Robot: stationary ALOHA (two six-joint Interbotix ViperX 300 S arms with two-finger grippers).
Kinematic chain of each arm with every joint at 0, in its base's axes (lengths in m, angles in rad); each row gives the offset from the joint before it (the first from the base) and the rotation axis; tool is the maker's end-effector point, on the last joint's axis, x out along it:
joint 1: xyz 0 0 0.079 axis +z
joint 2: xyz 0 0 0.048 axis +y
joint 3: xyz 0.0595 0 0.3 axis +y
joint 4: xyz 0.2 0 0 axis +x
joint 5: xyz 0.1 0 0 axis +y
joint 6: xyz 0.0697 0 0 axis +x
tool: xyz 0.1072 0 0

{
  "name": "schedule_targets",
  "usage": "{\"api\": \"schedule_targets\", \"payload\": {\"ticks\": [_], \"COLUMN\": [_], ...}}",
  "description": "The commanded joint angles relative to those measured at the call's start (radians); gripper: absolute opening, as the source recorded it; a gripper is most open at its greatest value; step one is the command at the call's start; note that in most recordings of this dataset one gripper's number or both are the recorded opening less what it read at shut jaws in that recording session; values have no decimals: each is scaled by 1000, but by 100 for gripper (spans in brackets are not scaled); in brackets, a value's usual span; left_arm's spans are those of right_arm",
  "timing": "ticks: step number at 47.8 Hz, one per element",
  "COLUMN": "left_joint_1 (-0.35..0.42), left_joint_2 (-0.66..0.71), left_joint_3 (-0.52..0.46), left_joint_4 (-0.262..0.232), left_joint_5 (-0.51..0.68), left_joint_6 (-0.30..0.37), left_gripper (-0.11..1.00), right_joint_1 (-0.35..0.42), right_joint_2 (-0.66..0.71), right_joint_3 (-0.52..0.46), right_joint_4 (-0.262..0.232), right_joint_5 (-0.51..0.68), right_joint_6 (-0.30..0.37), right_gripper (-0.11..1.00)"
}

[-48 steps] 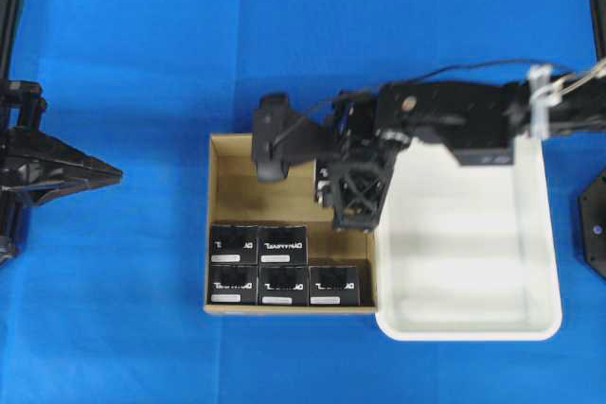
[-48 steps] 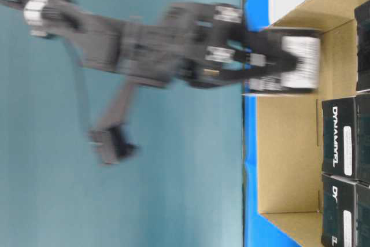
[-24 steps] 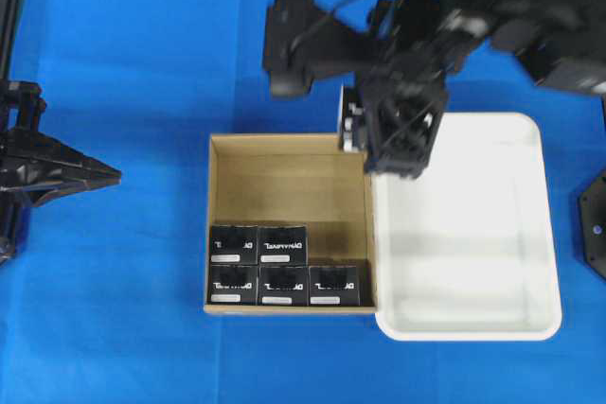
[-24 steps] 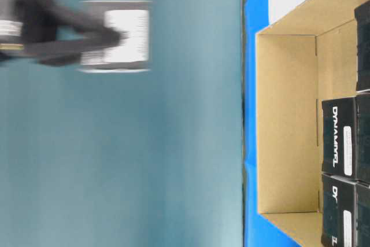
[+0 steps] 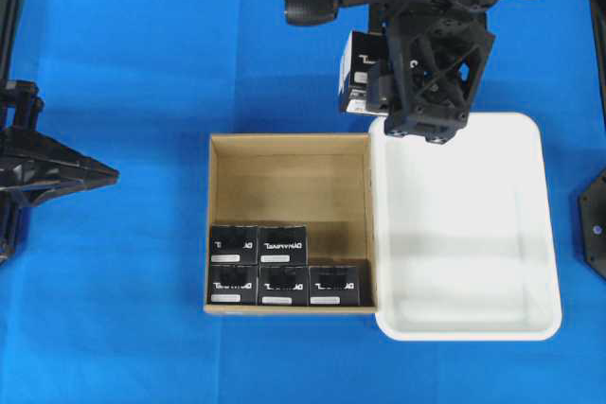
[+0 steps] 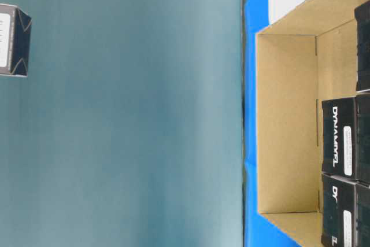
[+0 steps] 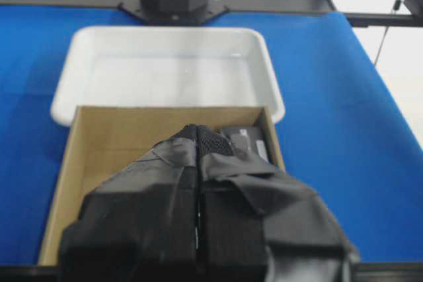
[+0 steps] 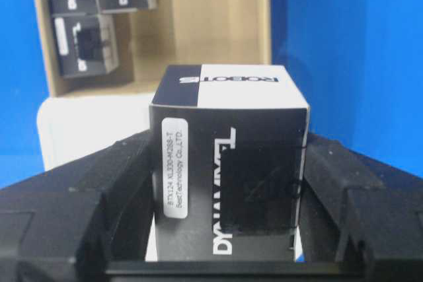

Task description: Pick the box from inside the cardboard box.

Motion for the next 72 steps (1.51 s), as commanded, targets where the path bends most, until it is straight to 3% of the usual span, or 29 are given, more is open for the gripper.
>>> {"api": "schedule_targets", "payload": {"ticks": [1, 9, 18, 30, 44, 55, 72], "left_joint_1": [0, -2, -2, -2, -2, 0, -2], "left_joint_2": [2, -3, -3, -3, 0, 5, 15], "left_joint_3": [-29, -29, -31, -32, -43, -54, -66], "left_joint_4": [2, 2, 2, 2, 2, 2, 2], "left_joint_5": [-3, -2, 2, 0, 2, 3, 5], "left_joint_6": [-2, 0, 2, 2, 0, 2, -2], "left_gripper": [-6, -6, -6, -6, -6, -6, -6], "right_joint_1": [2, -11, -43, -83, -115, -117, -117], "right_joint_2": [-3, -26, -112, -202, -239, -218, -132], "right_joint_3": [14, 89, 256, 569, 848, 969, 1046], "right_joint_4": [2, -9, -11, -11, -11, -14, -14], "right_joint_5": [-2, 9, -14, -216, -437, -658, -831], "right_joint_6": [-5, -14, -25, -109, -193, -210, -213], "right_gripper": [61, 61, 61, 61, 61, 61, 61]}}
